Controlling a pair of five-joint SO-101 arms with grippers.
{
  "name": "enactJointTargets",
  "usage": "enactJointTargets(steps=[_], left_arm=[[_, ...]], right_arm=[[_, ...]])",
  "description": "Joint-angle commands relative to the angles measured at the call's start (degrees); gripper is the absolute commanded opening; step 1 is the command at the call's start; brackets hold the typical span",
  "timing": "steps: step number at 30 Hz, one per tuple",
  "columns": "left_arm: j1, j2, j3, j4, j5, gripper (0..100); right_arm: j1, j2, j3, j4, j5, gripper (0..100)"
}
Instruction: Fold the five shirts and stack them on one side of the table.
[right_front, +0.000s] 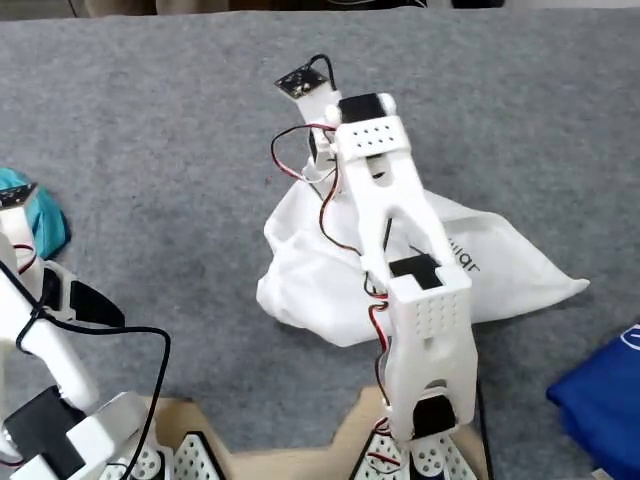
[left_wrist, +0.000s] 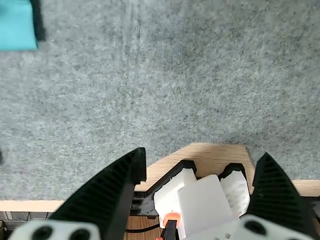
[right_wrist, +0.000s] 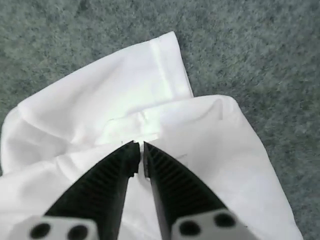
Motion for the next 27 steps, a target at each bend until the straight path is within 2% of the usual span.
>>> enactJointTargets(steps=[1,5,7,12,16,20,24,27], left_arm=[[-0.09,-0.57,-0.7,0.26,-0.53,34],[0.0,-0.57,-0.7,0.26,-0.53,34],[0.0,-0.57,-0.7,0.26,-0.53,34],[0.0,-0.75,-0.7,0.26,-0.53,34],[0.0,-0.75,-0.7,0.26,-0.44,34],[-0.35,-0.66,-0.7,0.18,-0.35,34],[-0.35,-0.31,-0.7,0.09,-0.26,34],[-0.35,-0.31,-0.44,-1.58,-0.09,34]], right_arm=[[1.01,-6.37,-9.71,5.71,-0.44,0.5],[-0.84,-12.7,-26.68,14.07,0.09,0.5],[-2.24,-15.69,-33.71,14.95,1.41,0.5],[-8.48,-24.31,-46.02,12.04,5.8,0.5],[-15.25,-28.44,-50.33,5.1,6.51,0.5],[-25.63,-32.48,-50.95,-3.69,8.7,0.5],[-40.31,-36.44,-49.27,-10.64,14.42,0.5],[-48.13,-39.69,-47.6,-13.19,15.3,0.5]])
